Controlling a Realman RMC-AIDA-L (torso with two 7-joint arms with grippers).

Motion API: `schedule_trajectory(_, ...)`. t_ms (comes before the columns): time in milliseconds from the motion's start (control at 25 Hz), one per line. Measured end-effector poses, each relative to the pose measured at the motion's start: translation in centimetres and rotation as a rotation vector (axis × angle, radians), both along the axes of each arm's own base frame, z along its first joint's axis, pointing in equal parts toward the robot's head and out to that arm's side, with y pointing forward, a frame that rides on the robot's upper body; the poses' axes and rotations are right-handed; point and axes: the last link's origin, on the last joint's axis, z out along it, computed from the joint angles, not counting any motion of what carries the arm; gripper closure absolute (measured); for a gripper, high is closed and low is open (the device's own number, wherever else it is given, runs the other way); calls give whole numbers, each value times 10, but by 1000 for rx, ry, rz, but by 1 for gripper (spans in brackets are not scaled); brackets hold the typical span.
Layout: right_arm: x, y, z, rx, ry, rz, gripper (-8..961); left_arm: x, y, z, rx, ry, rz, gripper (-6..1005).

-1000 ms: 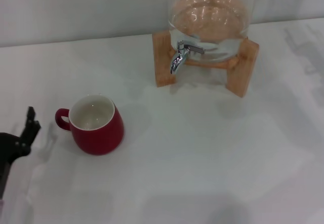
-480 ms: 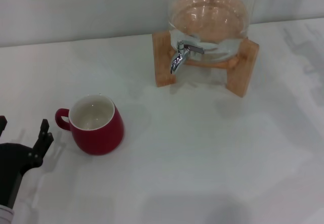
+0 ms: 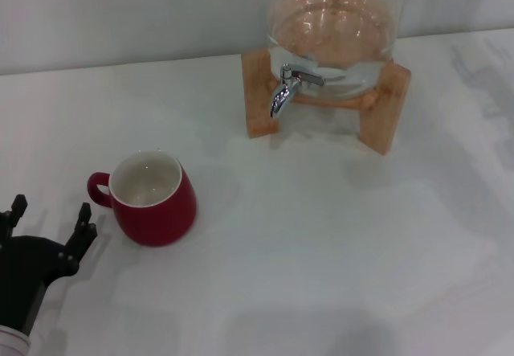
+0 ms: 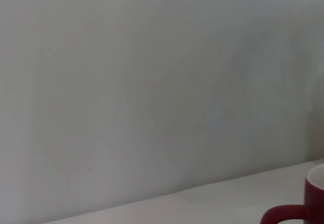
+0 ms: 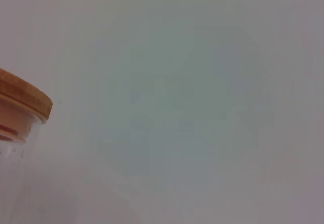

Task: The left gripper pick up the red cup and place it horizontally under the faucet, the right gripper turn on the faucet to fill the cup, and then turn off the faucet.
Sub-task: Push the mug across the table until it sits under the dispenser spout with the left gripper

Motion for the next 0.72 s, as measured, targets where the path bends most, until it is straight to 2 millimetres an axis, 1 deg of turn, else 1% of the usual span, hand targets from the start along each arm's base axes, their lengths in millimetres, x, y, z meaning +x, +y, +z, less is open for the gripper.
schedule_trajectory(200,1,-1,0,0,0,-1,301,0,3,-1,-3,35,-5,111)
schedule_trajectory(720,1,-1,-1,-1,0,-3,301,-5,16,6,-9,88,-6,111)
